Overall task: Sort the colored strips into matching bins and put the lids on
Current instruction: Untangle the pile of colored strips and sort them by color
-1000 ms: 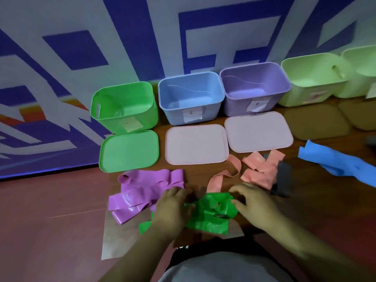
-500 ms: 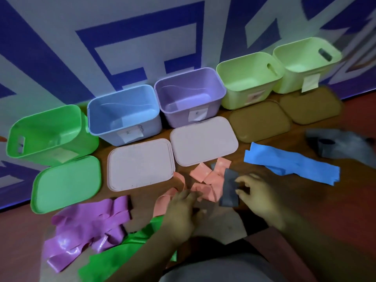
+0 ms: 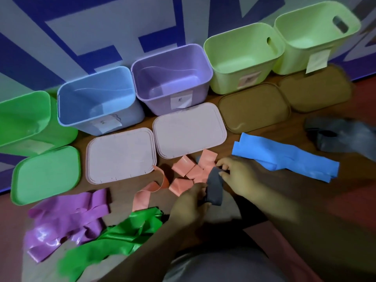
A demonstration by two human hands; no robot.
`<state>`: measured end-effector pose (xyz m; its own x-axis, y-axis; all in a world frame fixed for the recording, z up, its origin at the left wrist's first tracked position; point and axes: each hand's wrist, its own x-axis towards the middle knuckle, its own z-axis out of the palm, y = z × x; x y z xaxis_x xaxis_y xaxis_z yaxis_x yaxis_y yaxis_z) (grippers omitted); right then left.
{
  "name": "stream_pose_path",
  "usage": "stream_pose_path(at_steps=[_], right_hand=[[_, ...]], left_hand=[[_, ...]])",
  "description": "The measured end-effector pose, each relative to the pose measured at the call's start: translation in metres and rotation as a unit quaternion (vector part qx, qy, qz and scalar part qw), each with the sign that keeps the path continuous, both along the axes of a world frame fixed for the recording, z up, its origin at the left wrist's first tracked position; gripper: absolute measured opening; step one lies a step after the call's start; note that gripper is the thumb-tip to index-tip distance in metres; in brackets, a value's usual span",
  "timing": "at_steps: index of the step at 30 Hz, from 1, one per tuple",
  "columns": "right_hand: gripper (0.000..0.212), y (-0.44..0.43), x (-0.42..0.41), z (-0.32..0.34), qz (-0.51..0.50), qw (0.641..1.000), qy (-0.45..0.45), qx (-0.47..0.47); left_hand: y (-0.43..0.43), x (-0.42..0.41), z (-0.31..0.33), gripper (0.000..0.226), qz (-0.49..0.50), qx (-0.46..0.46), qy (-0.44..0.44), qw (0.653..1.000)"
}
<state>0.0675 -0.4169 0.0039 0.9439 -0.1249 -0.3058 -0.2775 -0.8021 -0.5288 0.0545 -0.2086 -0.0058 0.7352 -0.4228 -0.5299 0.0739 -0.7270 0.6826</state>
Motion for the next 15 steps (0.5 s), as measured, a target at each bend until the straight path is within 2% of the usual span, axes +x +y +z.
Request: stream_pose_path(at_steps=[5,7,15], right_hand=[[0.017,-0.004,-0.016,0.023,-0.011,0.999,-0.025,0.036],[0.016,-0.004,-0.022,0.035,-0.015,0.999,-0.038,0.034],[0.015,0.004,-0.043,0.102,-0.061,0.997,-0.044,0.029]], left_hand=[[-0.004,-0.003,0.006,0.049,0.039,-0.017,-0.007,0.999],[-0.006,-0.003,0.012,0.041,0.032,-0.022,-0.022,0.999],[0.001,0.000,0.037,0.033,0.010,-0.179,-0.061,0.982]])
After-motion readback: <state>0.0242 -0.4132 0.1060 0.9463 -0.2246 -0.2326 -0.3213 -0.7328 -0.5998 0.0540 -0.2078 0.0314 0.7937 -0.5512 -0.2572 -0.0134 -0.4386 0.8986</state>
